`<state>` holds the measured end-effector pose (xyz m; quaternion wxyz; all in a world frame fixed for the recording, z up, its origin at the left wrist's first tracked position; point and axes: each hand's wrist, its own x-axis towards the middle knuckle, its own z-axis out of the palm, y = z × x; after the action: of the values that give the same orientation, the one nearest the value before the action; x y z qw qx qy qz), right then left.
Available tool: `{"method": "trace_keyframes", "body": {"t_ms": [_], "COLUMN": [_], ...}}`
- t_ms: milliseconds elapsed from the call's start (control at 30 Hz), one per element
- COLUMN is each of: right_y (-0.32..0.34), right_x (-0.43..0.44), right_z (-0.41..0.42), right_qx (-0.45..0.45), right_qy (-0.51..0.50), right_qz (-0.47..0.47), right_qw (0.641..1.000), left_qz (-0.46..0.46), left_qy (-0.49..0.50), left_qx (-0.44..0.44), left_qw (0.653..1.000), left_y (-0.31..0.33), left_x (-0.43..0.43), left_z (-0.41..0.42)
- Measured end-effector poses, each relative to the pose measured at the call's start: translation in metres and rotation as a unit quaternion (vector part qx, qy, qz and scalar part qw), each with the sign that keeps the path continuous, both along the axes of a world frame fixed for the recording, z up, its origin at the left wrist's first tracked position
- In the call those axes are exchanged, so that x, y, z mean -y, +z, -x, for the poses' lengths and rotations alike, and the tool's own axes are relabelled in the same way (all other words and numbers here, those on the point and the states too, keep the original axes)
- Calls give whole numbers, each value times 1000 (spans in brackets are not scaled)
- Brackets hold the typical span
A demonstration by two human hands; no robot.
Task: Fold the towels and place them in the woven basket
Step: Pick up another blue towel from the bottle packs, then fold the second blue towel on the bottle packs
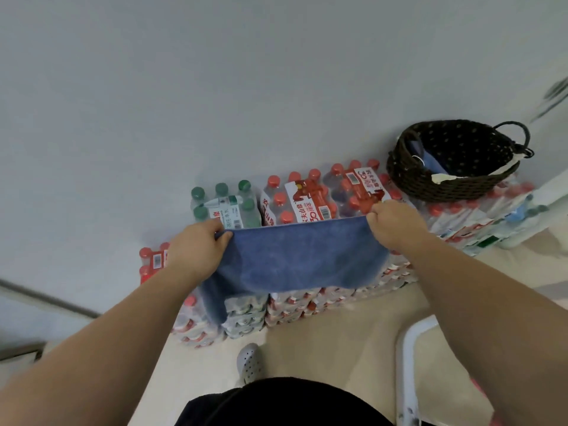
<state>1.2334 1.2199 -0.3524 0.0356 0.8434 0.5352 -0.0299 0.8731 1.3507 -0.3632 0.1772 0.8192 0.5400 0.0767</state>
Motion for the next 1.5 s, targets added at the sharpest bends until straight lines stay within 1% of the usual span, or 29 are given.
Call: {"method": "trace_keyframes", "body": {"t_ms": [100,200,433,633,733,800,867,900,967,1000,1067,1133,1233,1500], "right_y": [-5,-13,-22,-15,-20,-30,-44,-51,-64,-72,-84,-88,-88,-88], "right_x": [-26,-45,-90,-156,-173,-168,-153,-143,-124,-116,-103,-99,-102,-119], "right_z": [-15,-25,-63,-100,-98,-84,-63,-53,-35,-31,-31,-41,-59,-100], "right_qx": [29,55,75,82,104,91,44,8,-71,-91,-91,-88,-88,-81], "right_qy": [-19,-3,38,93,80,58,38,25,-5,-6,17,31,32,121], "right_qz": [31,49,73,20,-23,-66,-116,-117,-54,-9,39,30,35,56], "right_qw": [999,997,994,992,991,992,991,993,996,996,995,995,995,988], "left_qz": [7,14,-38,-122,-170,-183,-172,-156,-93,-51,11,27,22,1], "left_qy": [0,0,-22,-22,-23,-6,0,-7,-36,-48,-70,-93,-108,-113], "left_qx": [-13,-25,-60,-86,-96,-70,-40,-35,-44,-57,-92,-127,-143,-168], "left_qw": [1000,1000,997,988,980,981,984,987,994,996,993,987,984,979], "left_y": [-9,-18,-21,-17,-23,-28,-32,-35,-41,-45,-55,-67,-76,-77], "left_x": [-28,-49,-106,-150,-153,-139,-115,-101,-73,-61,-43,-35,-40,-62], "left_z": [-14,-24,-60,-85,-98,-110,-126,-135,-156,-166,-183,-195,-204,-220]}}
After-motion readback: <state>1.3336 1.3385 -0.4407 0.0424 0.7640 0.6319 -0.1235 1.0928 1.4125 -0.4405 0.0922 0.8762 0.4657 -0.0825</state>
